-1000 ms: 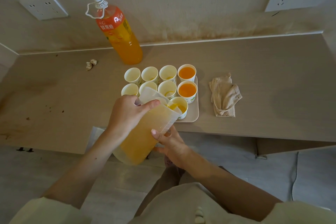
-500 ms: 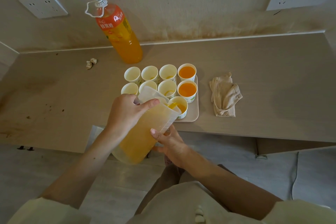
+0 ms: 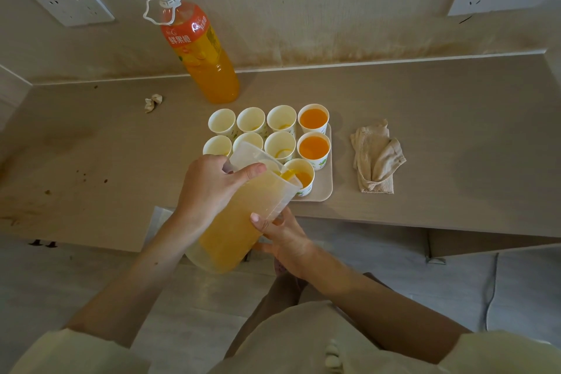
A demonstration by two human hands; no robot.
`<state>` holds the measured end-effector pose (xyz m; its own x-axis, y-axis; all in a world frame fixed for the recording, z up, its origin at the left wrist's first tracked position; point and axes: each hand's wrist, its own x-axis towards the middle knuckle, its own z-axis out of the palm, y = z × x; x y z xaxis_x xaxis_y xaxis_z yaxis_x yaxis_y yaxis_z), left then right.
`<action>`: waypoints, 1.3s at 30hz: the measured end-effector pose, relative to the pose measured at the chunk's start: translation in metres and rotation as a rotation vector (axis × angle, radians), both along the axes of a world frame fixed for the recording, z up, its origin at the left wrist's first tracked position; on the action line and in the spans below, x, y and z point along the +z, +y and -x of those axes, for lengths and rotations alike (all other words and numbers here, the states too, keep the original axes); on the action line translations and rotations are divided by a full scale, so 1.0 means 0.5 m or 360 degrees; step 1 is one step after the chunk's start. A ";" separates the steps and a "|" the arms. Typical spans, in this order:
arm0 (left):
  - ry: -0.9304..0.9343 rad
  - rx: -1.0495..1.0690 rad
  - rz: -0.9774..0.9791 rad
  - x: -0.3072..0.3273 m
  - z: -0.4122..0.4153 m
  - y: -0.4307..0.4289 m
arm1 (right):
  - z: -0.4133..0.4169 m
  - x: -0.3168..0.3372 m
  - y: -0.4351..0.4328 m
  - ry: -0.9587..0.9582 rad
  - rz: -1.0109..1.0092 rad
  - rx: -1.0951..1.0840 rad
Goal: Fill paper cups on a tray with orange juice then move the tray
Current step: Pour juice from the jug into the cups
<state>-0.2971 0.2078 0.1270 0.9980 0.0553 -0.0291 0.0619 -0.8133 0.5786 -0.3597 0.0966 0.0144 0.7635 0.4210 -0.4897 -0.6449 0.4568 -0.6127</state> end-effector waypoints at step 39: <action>0.0029 0.0021 -0.0014 0.002 -0.003 0.009 | 0.002 0.000 0.014 0.0024 -0.0071 -0.0007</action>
<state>-0.2955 0.2121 0.1282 0.9966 0.0686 -0.0466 0.0829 -0.8172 0.5704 -0.3605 0.1038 0.0143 0.7580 0.4394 -0.4821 -0.6520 0.4864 -0.5817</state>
